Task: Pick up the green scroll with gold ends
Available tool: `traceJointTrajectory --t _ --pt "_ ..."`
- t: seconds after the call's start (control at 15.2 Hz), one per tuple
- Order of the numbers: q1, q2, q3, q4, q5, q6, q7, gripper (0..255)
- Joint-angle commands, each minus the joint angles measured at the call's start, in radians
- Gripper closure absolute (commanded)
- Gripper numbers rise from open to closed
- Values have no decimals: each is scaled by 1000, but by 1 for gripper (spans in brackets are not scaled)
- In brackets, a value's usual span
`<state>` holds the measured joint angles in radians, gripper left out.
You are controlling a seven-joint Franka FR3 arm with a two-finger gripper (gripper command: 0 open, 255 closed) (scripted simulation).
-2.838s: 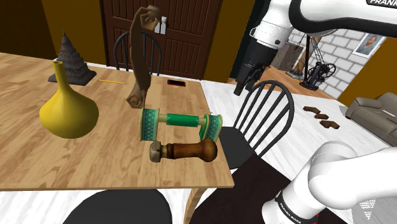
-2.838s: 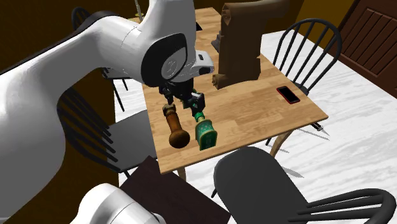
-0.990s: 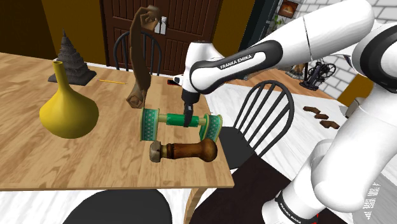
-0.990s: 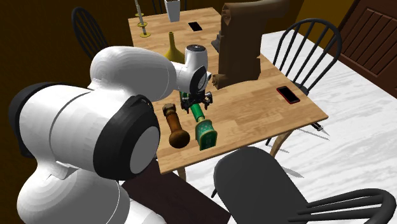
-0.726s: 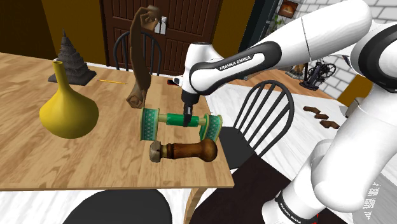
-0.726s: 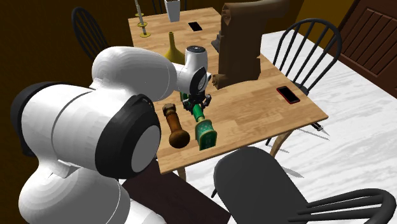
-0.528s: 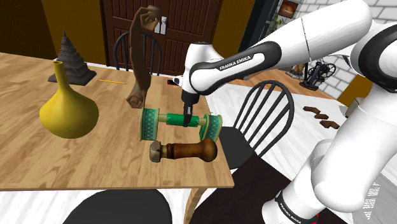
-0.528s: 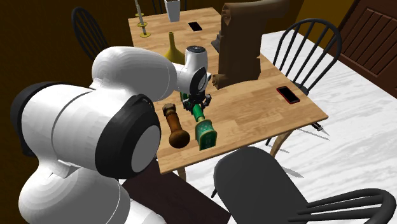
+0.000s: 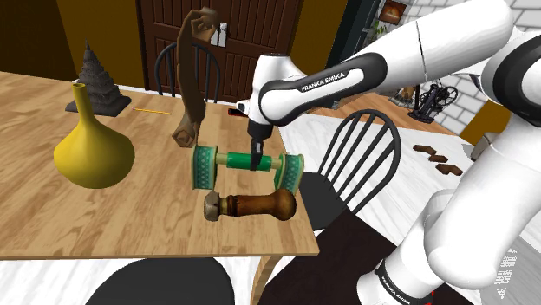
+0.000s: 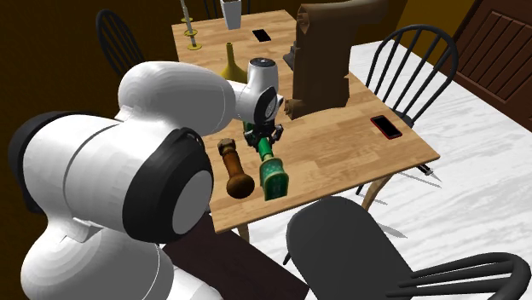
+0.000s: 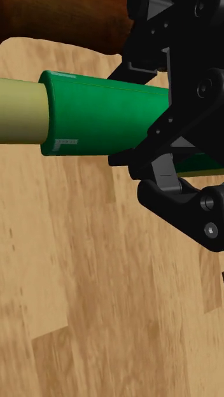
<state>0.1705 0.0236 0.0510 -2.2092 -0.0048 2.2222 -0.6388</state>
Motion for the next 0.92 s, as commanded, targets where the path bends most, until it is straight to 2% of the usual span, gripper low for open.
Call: traceJointTrajectory --t 0.0,0.73,0.86 --pt "0 -14 0 13 1 -25 -1 255" --pt "-1 -76 -1 96 5 -170 -4 255" --pt "-1 -77 -1 98 5 -172 -4 255"
